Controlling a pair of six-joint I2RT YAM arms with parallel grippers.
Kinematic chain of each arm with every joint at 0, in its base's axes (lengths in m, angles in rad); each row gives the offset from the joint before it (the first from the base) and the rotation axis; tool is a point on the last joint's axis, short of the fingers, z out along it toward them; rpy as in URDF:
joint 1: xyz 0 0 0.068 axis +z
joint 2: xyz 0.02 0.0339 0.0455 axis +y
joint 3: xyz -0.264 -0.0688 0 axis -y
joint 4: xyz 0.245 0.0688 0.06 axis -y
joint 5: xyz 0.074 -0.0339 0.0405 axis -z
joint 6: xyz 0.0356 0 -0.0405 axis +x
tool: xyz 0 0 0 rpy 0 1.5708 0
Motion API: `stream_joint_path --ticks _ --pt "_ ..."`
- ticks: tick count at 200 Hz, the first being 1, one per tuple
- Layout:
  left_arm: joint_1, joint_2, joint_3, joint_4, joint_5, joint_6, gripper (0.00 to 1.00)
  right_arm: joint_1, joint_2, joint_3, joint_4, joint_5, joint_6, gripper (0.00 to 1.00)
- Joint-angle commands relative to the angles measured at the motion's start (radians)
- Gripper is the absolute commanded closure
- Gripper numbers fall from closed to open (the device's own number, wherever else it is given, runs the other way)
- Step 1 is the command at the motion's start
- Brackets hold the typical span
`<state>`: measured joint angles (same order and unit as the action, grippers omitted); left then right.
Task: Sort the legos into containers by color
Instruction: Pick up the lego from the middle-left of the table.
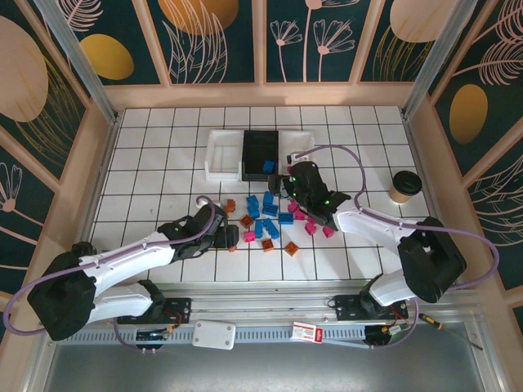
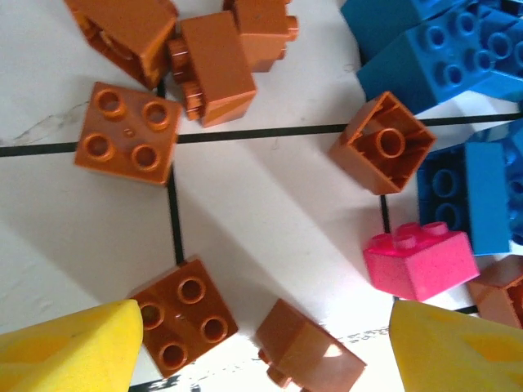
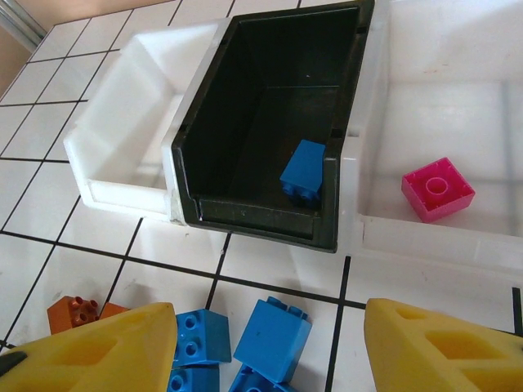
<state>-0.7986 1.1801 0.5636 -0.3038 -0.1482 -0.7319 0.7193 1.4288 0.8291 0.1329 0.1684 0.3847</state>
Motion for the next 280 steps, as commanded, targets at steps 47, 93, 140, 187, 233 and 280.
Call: stream_joint_path --ticks 47,93,140,187,233,280 --pt "0.083 0.013 -0.054 0.039 -0.015 -0.074 0.34 -0.005 -0.067 -0.018 0.027 0.032 0.019 0.37" --pt "0.116 0.058 -0.042 0.086 0.037 -0.078 0.4 -0.006 -0.114 -0.031 0.013 0.056 0.007 0.37" --pt "0.117 0.135 -0.077 0.104 0.075 -0.095 0.39 -0.014 -0.14 -0.046 0.004 0.075 -0.007 0.37" --pt "0.116 0.165 -0.096 0.127 0.079 -0.095 0.55 -0.031 -0.143 -0.071 0.014 0.069 0.0 0.37" --pt "0.117 0.118 -0.091 0.116 0.076 -0.104 0.77 -0.048 -0.157 -0.087 0.012 0.075 0.003 0.37" --pt "0.118 0.042 -0.011 0.049 0.036 -0.081 0.83 -0.072 -0.201 -0.119 0.013 0.081 0.019 0.37"
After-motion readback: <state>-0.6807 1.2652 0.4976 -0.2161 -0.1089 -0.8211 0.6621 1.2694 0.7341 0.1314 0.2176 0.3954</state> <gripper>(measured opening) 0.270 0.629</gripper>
